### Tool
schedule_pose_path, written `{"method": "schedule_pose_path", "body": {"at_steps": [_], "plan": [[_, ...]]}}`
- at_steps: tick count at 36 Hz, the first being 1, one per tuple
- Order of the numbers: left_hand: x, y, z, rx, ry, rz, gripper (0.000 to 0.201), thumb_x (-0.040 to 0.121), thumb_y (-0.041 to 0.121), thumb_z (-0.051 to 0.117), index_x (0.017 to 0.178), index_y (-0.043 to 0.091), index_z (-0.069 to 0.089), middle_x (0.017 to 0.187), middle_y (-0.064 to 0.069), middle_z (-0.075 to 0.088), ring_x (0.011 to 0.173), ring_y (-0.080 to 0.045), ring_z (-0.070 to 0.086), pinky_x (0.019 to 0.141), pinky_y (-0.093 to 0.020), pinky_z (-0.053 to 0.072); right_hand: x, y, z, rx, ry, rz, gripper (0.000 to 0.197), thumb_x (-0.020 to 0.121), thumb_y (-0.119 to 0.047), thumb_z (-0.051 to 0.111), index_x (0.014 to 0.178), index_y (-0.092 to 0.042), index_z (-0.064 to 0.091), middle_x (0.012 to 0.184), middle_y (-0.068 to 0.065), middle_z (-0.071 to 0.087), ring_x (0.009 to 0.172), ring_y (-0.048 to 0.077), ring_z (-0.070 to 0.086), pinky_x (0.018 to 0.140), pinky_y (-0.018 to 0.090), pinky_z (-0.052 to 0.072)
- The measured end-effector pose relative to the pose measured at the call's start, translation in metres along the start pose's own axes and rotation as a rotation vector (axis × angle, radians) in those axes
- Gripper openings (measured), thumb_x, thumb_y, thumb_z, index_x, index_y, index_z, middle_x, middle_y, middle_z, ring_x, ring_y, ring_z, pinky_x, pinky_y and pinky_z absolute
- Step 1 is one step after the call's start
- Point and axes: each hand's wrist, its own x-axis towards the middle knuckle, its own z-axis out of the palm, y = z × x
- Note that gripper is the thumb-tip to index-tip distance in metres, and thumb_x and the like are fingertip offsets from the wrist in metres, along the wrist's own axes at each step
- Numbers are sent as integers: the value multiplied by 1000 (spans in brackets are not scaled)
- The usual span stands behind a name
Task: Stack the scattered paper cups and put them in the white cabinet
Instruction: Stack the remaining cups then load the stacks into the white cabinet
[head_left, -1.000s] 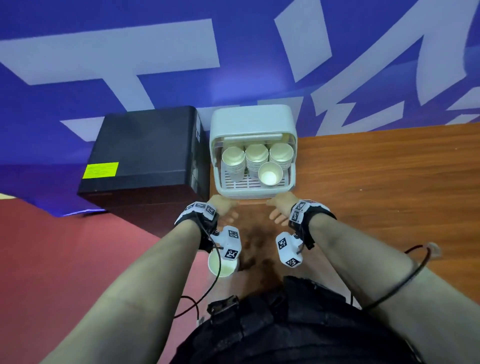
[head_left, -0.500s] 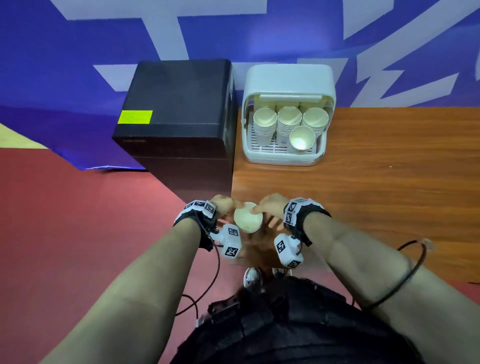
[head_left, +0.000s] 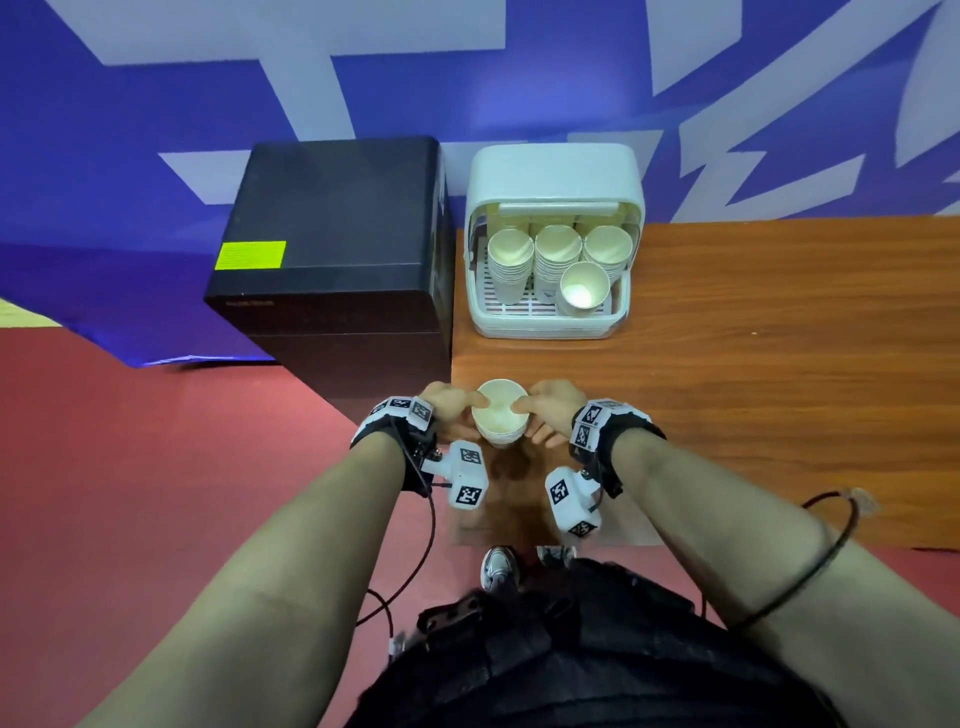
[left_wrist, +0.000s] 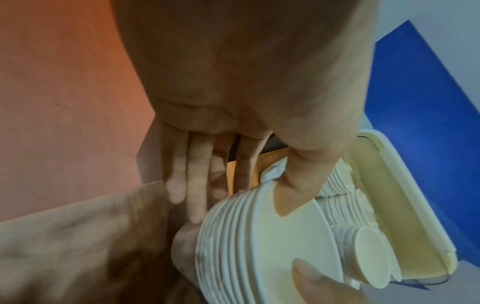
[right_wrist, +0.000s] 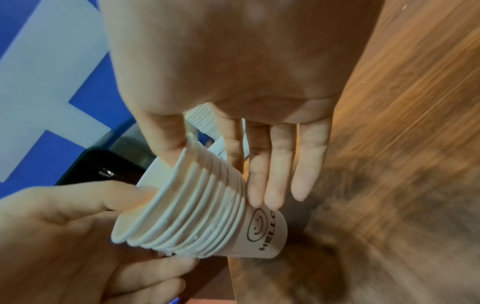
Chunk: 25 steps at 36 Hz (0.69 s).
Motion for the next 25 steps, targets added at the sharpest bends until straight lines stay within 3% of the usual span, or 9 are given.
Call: {"method": "schedule_pose_path", "body": {"at_steps": [2,4,5,9,11,13,18,22,25], "plan": [[-2,14,1,-15,-1,41,38,81,20,72,111,-1,63,102,-21,73,87,-35,73,94,-55,52,3,-4,-10,52,29,-27,29,86,-33,66,111,-18,60,73,7,70,69,22,67,77,39,57],[-6,29,3,-19,12,80,35,81,20,71,110,1,64,96,-19,74,86,-32,74,84,-49,57,6,-10,-20,100,70,-47,27,86,-33,67,108,-21,59,82,8,70,73,24,67,78,40,58],[-9,38,4,-13,21,98,31,82,18,70,108,2,65,93,-19,74,86,-31,74,77,-44,57,8,-13,-25,125,94,-54,28,85,-33,68,109,-22,58,89,9,70,75,25,68,77,39,58],[-6,69,8,-31,65,176,20,85,12,68,103,3,66,88,-14,72,75,-27,71,73,-37,58,15,-28,-50,222,139,-89,35,85,-27,70,117,-19,60,109,8,67,78,26,67,64,31,54],[3,82,7,-36,84,221,17,86,11,68,103,5,67,91,-11,71,68,-22,67,60,-30,56,21,-36,-63,251,143,-114,30,84,-25,71,111,-20,60,109,8,68,79,26,67,68,33,56],[12,95,7,-51,90,250,23,87,12,67,108,5,66,96,-12,71,70,-21,68,57,-26,55,27,-43,-75,271,157,-139,30,82,-26,73,110,-20,61,105,8,70,77,25,67,73,36,56],[30,125,7,-96,79,307,22,86,9,67,108,6,67,101,-9,69,78,-22,71,71,-32,60,45,-58,-103,276,174,-186,17,82,-25,73,96,-25,64,97,6,72,68,20,64,64,30,55],[48,147,8,-119,87,289,29,83,9,69,112,4,65,104,-16,70,84,-31,74,82,-47,59,64,-67,-121,265,180,-188,26,83,-24,73,107,-19,64,98,6,70,67,21,65,54,26,52],[63,157,13,-71,86,258,26,82,12,70,107,8,64,99,-14,70,81,-32,72,87,-55,55,78,-68,-129,262,190,-165,26,82,-26,74,106,-21,64,94,9,71,69,21,68,59,28,55]]}}
